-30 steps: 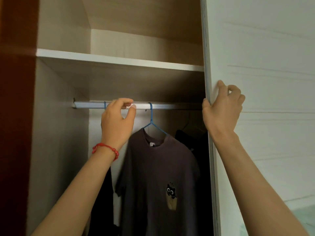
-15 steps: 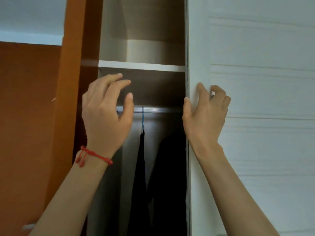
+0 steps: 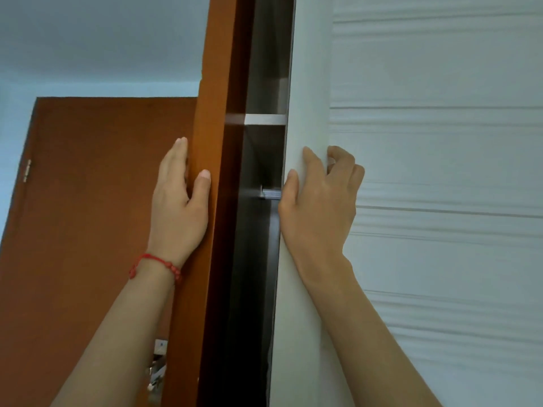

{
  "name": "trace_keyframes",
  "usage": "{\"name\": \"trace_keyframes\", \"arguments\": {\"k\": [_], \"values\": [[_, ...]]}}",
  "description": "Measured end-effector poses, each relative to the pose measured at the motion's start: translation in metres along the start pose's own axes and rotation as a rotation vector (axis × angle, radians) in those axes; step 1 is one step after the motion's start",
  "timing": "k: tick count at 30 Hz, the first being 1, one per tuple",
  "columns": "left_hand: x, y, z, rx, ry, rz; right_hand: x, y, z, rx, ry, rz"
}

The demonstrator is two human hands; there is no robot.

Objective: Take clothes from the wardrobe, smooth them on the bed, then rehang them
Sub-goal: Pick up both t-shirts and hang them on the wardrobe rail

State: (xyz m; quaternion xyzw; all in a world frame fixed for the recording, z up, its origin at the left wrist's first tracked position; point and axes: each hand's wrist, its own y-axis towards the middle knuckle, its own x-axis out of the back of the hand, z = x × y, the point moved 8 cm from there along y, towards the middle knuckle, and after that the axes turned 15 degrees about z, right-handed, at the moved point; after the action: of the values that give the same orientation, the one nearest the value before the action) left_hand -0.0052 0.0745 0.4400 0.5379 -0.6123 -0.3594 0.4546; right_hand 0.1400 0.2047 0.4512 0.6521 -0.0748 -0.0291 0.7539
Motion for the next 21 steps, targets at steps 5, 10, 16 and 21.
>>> {"name": "trace_keyframes", "arguments": {"k": [5,10,16,21], "values": [[-0.007,-0.003,0.016,0.013,-0.284,0.089,-0.02,-0.005,0.03,0.078,0.034,-0.012],[-0.008,-0.005,0.016,0.021,-0.341,0.076,-0.036,-0.008,0.048,0.135,0.091,0.001],[-0.006,-0.004,0.015,0.015,-0.393,0.06,-0.035,-0.008,0.044,0.129,0.151,-0.045],[-0.007,-0.004,0.015,-0.006,-0.393,0.074,-0.039,-0.009,0.05,0.131,0.157,-0.023]]}}
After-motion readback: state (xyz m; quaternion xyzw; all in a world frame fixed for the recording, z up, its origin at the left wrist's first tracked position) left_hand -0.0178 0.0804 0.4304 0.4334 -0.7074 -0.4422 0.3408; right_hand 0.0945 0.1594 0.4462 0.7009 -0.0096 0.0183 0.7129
